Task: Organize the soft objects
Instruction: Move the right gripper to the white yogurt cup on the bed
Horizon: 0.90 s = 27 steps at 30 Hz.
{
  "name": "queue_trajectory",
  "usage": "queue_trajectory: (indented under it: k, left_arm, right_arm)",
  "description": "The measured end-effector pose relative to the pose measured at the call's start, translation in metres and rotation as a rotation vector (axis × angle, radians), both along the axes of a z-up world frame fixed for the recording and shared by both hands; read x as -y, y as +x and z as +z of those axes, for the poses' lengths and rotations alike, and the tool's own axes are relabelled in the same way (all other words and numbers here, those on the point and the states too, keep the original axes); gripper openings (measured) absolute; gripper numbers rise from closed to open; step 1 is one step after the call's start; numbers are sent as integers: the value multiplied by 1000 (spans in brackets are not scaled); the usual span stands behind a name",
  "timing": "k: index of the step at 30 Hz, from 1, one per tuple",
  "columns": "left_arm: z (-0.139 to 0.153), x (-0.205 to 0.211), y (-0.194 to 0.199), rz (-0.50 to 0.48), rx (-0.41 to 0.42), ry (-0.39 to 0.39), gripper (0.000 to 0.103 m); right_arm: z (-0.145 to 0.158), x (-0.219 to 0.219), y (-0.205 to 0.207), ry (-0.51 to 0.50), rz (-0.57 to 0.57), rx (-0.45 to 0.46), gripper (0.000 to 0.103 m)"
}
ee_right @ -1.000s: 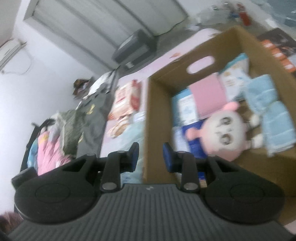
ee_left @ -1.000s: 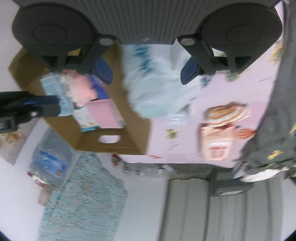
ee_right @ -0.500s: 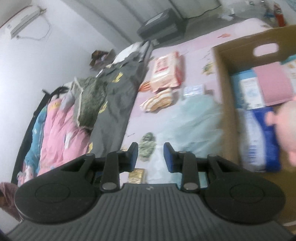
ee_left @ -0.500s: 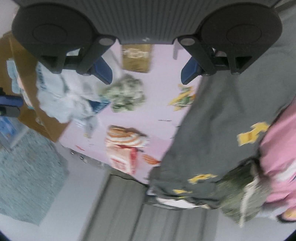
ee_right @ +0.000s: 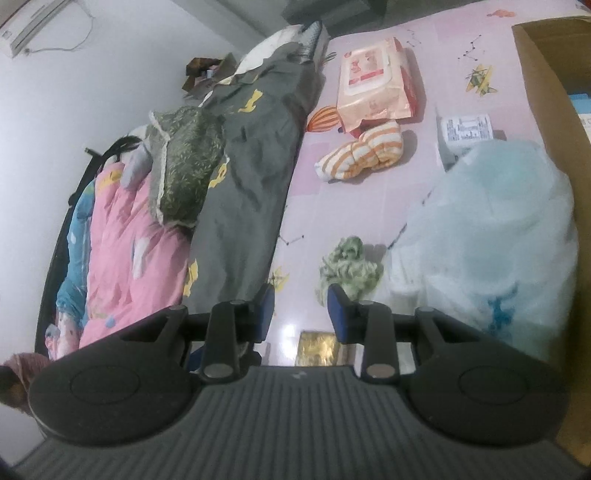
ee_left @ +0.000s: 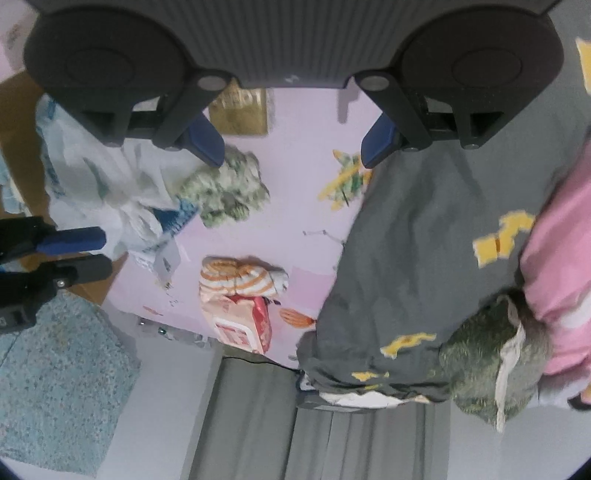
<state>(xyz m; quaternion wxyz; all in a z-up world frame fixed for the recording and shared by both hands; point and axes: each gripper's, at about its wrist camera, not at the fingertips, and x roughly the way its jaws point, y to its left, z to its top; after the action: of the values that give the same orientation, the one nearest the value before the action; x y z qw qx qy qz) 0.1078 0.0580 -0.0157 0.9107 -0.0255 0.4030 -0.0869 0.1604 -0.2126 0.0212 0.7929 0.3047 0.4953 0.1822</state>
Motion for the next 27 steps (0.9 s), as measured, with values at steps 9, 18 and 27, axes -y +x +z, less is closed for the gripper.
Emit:
queue_trajectory:
  k: [9, 18, 27]
  left_arm:
    - [7, 10, 32, 20, 29, 133, 84]
    - [4, 10, 29, 46, 16, 183, 85]
    - [9, 11, 16, 43, 29, 192, 86]
  right_arm:
    - [8, 20, 30, 33, -51, -13, 39]
    - [1, 24, 27, 39, -42, -28, 40]
    - [12, 25, 17, 39, -26, -5, 41]
